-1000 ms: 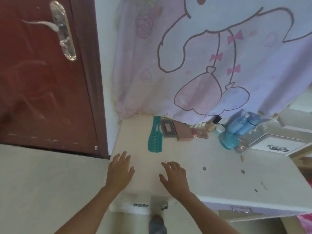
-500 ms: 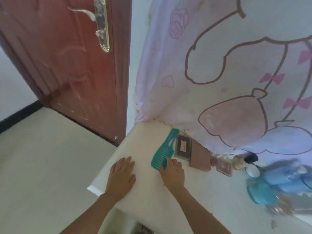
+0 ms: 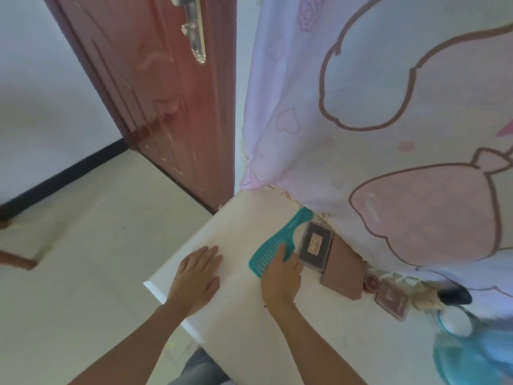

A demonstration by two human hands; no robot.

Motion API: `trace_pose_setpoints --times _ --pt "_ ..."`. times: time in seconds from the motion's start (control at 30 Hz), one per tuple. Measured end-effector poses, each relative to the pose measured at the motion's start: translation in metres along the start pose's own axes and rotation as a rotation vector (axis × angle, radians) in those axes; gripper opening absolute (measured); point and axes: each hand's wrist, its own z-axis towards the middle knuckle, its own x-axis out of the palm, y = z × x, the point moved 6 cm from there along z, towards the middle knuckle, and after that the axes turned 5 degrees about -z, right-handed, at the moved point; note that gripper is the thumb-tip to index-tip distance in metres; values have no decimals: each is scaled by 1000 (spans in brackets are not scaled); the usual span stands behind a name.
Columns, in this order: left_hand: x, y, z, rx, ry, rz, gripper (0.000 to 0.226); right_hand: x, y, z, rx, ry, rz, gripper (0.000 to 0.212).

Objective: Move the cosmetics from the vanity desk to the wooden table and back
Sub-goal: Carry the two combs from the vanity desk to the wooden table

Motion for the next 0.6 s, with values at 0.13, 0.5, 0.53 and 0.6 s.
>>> trace_pose_setpoints --times 0.13,0.5,0.53,0.6 --pt "-4 -4 3 56 -94 1 41 -2 -2 -3 38 12 110 81" --pt "-11 -97 61 32 128 -29 64 -3 -15 -12 46 3 139 63" --pt "-7 -105 62 52 137 -23 68 -3 -18 -13 51 -6 144 59" --pt "0 -109 63 55 136 -9 72 -2 -27 -14 73 -19 113 58"
